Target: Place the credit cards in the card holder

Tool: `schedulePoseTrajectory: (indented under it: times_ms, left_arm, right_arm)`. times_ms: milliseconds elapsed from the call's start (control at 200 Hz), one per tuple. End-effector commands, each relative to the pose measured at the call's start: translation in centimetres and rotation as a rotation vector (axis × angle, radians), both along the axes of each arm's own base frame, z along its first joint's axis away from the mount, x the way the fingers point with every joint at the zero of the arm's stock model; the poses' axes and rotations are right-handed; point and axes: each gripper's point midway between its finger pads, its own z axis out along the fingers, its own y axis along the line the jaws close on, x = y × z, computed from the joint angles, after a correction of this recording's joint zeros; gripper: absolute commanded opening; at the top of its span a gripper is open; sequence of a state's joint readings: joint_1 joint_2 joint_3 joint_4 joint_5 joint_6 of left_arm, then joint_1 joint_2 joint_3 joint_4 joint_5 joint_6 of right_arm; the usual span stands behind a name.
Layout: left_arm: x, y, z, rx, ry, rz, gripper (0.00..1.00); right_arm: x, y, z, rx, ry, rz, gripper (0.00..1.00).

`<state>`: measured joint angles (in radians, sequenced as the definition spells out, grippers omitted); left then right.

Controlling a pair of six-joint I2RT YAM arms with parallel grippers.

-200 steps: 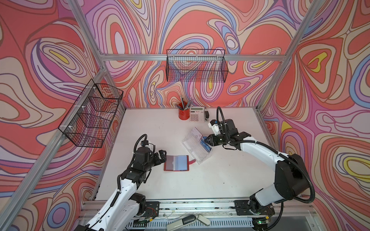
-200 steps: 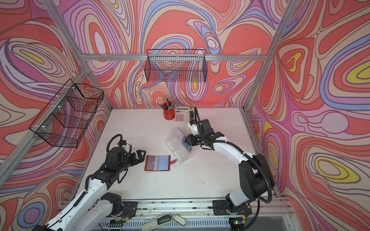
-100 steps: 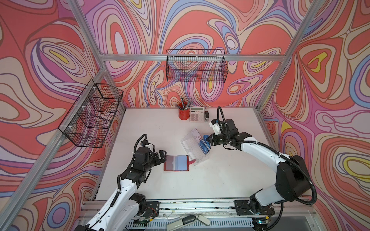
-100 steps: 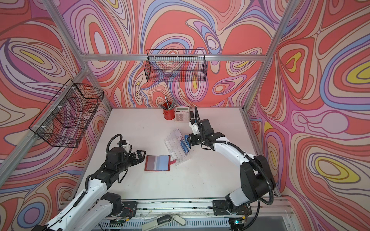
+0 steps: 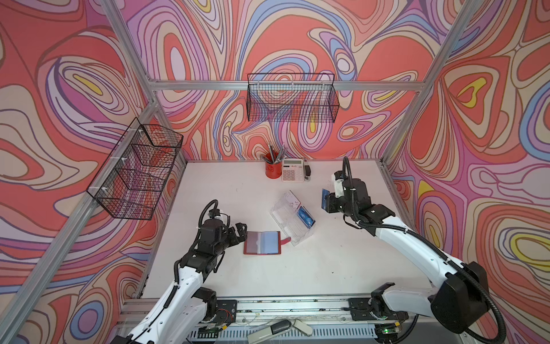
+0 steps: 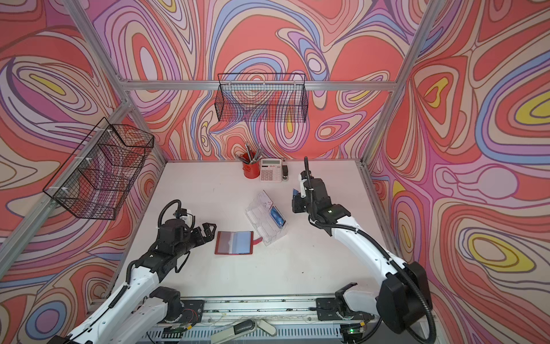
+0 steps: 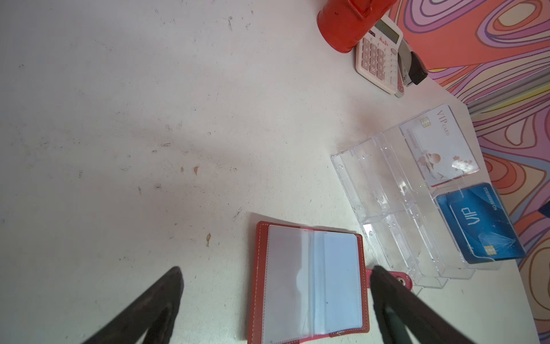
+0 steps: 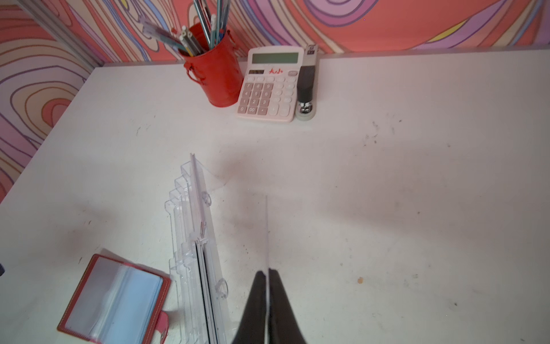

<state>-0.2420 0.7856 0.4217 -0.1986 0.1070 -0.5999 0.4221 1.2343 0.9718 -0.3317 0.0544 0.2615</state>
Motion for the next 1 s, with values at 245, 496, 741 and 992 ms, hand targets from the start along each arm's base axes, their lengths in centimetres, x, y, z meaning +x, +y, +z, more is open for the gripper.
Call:
schedulePoseTrajectory:
  times_ms: [245, 496, 741, 992]
  left_arm:
    - [0.1, -0.8, 0.7, -0.042, -0.026, -0.036, 1.00]
    - [0.0, -2.1, 0.5, -0.075, -0.021, -0.102, 1.00]
    - [-0.1, -2.3, 0.0, -0.080, -0.011, -0.118, 1.00]
    - [0.0, -1.8, -1.7, -0.067, 0.105, -0.063, 0.99]
  right_arm:
    - [-2.5, -2.2, 6.7, 0.140, -0.278, -0.076, 0.00]
    - [-4.3, 1.3, 8.3, 0.299, -0.325, 0.125, 0.00]
    - [-6.4, 5.7, 5.4, 0.642, -0.033, 0.118, 0.00]
    - [-9.7, 15.8, -1.4, 0.631, 0.138, 0.169, 0.00]
